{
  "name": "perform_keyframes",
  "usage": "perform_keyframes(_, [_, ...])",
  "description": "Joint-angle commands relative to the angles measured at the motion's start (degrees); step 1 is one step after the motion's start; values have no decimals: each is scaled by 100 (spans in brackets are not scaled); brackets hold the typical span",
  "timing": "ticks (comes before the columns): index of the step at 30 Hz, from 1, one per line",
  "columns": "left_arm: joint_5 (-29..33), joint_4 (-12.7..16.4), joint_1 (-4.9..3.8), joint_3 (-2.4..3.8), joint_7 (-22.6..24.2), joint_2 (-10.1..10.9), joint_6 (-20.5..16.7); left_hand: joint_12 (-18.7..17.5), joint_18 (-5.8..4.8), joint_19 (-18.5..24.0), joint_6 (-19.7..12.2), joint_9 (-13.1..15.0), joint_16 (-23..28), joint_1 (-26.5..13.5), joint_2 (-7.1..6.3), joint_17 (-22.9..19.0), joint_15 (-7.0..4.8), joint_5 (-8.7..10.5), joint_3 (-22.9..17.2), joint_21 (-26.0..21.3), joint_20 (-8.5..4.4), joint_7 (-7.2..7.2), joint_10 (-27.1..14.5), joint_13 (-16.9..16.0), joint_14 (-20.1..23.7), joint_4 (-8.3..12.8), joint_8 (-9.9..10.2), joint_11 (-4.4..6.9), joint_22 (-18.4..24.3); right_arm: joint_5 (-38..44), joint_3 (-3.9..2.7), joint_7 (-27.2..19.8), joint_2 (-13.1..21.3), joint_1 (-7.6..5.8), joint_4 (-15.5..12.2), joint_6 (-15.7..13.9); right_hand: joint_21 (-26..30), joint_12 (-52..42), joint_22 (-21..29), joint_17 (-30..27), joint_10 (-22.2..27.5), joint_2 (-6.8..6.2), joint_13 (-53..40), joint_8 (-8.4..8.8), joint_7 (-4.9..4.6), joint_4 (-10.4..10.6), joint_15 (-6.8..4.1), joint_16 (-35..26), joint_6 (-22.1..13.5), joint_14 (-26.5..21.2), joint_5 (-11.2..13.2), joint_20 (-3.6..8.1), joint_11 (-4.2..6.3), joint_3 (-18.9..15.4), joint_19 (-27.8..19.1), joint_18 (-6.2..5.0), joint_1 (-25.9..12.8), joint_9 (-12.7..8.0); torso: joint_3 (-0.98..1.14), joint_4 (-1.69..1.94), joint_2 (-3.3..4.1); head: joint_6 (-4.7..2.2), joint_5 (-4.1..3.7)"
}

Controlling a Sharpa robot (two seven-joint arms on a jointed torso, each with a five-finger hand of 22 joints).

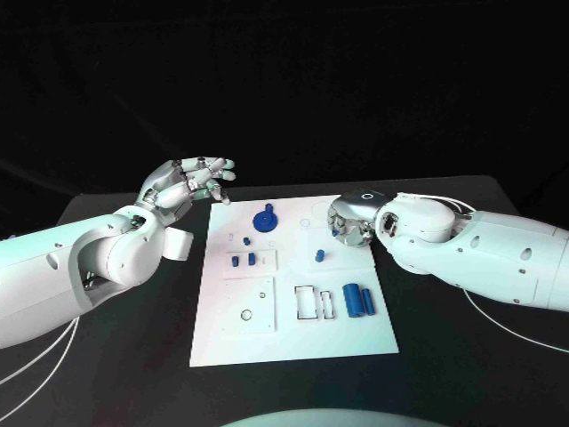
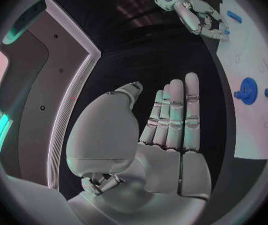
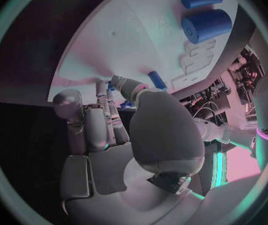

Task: Assemble the parts on the task board

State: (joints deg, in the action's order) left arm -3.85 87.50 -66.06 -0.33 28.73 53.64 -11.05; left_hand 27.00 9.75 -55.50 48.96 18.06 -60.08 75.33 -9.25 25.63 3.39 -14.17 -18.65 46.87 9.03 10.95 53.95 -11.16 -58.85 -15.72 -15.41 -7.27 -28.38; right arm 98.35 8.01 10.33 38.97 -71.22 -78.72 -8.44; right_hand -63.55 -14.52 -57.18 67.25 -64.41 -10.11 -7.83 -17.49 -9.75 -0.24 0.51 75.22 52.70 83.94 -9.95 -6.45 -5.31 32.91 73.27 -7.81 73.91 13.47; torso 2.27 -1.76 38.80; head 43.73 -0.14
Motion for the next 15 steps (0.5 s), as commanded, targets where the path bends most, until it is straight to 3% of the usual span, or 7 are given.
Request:
perform_keyframes(1, [44,14,1,5,41,-10,116,18,75,-42,-31,-3,-34,27,11,-9,-4,24,27,-34,-17,-4,-24,-8,36,3,-20,5,5,71,30,51,-29,70,19,88,-55,-7,-57,28,-48,44,-10,6,10,-5,-4,46,57,212,35,13,10,45,41,108,18,13,5,-7,-2,12,8])
perform_keyframes(9, [44,8,1,6,10,-13,110,23,75,-45,-41,-5,-37,59,30,-11,-1,21,31,-50,-15,0,-47,-10,48,9,-19,2,14,34,30,64,-44,112,51,65,-211,-59,-260,103,-220,157,-73,-73,90,6,-58,149,246,220,74,51,85,139,84,130,-1,88,2,-6,-1,20,8])
perform_keyframes(15, [44,7,1,6,-17,-12,118,27,75,-47,-45,-6,-39,81,40,-13,0,19,32,-59,-14,1,-58,-11,55,14,-19,0,20,42,30,90,-60,126,84,41,-296,-86,-379,142,-346,305,-140,-163,159,-41,-110,208,387,224,232,96,149,252,102,142,57,173,4,-8,-1,29,6])
